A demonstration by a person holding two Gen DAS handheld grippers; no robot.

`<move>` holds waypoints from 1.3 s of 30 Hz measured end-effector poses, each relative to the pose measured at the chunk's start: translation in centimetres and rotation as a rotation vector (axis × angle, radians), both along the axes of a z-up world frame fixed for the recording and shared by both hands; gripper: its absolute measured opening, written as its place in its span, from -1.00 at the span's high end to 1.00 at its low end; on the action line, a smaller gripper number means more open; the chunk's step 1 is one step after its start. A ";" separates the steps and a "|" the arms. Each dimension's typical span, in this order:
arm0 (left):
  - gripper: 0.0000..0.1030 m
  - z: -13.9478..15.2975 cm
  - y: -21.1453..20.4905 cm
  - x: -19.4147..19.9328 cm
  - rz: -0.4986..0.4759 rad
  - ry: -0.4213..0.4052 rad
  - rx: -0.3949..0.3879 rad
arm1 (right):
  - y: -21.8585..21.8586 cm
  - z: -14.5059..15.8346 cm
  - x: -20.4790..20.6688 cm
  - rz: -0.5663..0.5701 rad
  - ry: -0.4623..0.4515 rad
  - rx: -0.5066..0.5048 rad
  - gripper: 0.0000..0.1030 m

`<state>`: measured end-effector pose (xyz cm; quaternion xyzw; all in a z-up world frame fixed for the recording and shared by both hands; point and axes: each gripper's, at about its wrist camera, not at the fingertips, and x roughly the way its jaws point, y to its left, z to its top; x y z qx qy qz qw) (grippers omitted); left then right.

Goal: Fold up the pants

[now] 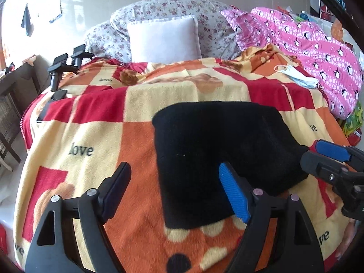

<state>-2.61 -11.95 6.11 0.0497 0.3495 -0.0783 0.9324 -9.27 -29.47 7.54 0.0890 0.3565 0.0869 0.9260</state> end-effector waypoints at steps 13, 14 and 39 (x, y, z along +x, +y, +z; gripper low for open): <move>-0.56 2.2 0.7 -3.6 0.042 -0.072 0.006 | 0.6 1.0 -2.9 -0.020 -0.014 -0.007 -0.58; -0.56 2.3 0.7 -3.8 0.039 -0.075 -0.003 | 0.6 1.1 -3.0 -0.018 -0.013 -0.008 -0.58; -0.61 3.3 0.5 -6.6 0.035 -0.120 -0.003 | 1.4 1.6 -5.0 0.005 -0.003 -0.018 -0.61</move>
